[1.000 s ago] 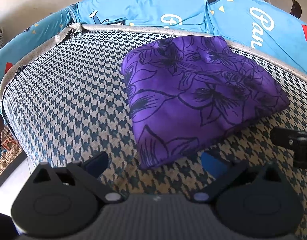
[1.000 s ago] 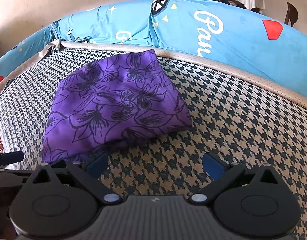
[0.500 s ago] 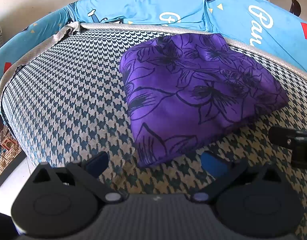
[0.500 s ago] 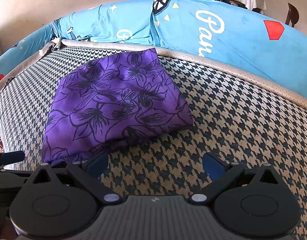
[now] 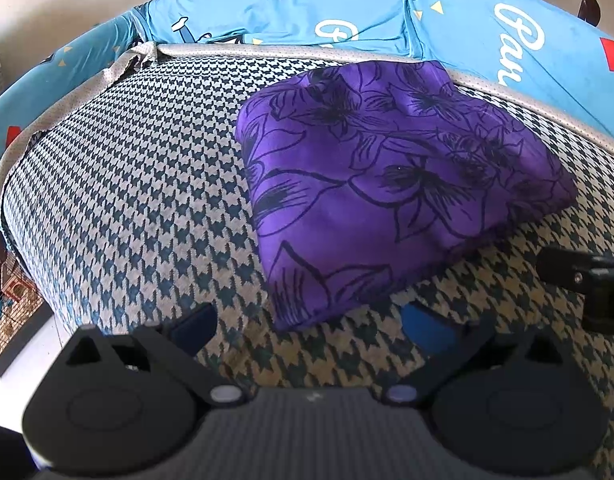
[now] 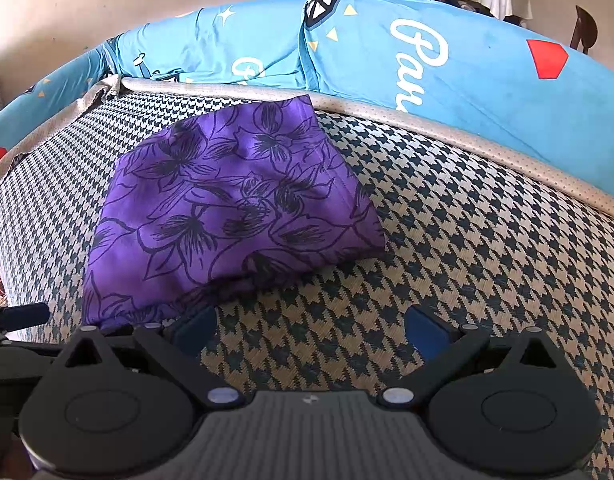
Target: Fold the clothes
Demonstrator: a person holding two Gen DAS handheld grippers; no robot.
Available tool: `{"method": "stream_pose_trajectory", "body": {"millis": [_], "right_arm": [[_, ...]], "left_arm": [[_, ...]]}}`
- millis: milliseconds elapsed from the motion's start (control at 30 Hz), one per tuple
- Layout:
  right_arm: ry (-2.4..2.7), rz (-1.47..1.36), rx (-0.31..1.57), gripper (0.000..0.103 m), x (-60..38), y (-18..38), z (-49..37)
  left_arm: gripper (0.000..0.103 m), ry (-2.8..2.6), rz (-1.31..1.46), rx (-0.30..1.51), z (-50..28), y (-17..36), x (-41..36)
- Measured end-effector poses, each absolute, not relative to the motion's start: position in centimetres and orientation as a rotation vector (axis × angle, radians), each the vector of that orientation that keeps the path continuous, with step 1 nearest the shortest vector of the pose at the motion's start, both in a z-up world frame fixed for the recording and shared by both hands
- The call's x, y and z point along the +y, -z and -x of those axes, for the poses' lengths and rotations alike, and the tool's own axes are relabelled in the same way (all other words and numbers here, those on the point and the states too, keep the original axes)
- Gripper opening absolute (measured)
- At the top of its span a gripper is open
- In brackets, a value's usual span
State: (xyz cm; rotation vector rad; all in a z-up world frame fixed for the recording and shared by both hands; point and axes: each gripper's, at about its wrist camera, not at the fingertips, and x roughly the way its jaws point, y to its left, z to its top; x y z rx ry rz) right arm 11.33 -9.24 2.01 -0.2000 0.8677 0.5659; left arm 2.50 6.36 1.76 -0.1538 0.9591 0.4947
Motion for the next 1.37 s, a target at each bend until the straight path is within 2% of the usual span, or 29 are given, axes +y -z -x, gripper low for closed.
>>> {"method": "stream_pose_trajectory", "body": {"millis": [1367], "right_arm": [[-0.557,0.229,0.866,0.102,-9.01,-1.76,-11.22]], "left_arm": [[0.103,-0.459,0.165,0.97,-2.54,-1.85,5.98]]}}
